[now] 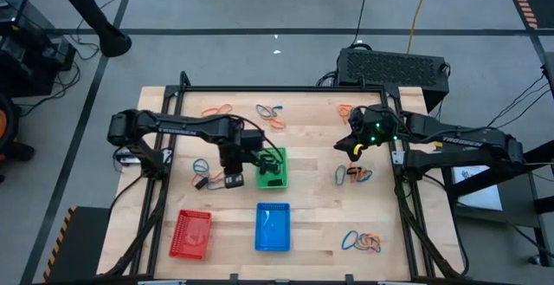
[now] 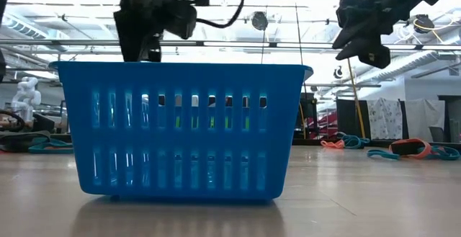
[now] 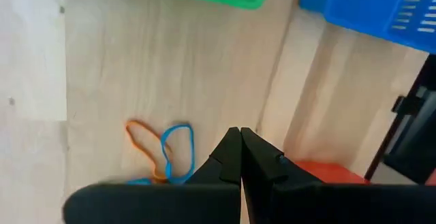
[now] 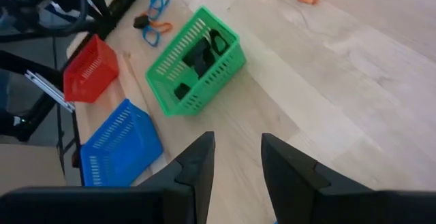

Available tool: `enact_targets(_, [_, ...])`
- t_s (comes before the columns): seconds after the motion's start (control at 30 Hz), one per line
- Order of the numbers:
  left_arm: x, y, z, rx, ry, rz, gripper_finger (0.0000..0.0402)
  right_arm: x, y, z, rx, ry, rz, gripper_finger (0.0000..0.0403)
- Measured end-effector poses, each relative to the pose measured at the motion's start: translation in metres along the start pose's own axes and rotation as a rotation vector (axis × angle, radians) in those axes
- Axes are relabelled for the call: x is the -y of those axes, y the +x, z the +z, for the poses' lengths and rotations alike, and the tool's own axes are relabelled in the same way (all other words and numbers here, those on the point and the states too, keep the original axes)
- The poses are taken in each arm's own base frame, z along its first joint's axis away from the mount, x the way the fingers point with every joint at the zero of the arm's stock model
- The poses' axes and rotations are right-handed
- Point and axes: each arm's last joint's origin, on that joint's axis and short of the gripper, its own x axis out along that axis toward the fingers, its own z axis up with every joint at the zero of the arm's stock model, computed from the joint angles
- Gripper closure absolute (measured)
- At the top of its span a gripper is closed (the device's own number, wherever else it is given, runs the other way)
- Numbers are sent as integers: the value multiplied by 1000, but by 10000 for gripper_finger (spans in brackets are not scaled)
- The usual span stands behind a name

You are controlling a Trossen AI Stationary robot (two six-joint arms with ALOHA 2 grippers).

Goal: Sort rubber bands into baskets
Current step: Put the black rubberband into the green bin

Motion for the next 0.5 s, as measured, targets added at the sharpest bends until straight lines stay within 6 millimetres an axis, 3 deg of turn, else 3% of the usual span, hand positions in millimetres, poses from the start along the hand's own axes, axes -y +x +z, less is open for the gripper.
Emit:
enact_targets(0.33, [-8,1,-46,42,-118,-6,402,-1,10,4,5,38,10,289])
enact_targets(0.5, [-8,3,-41,187,-94,-36,402,-4,10,2,-29,31,41,289])
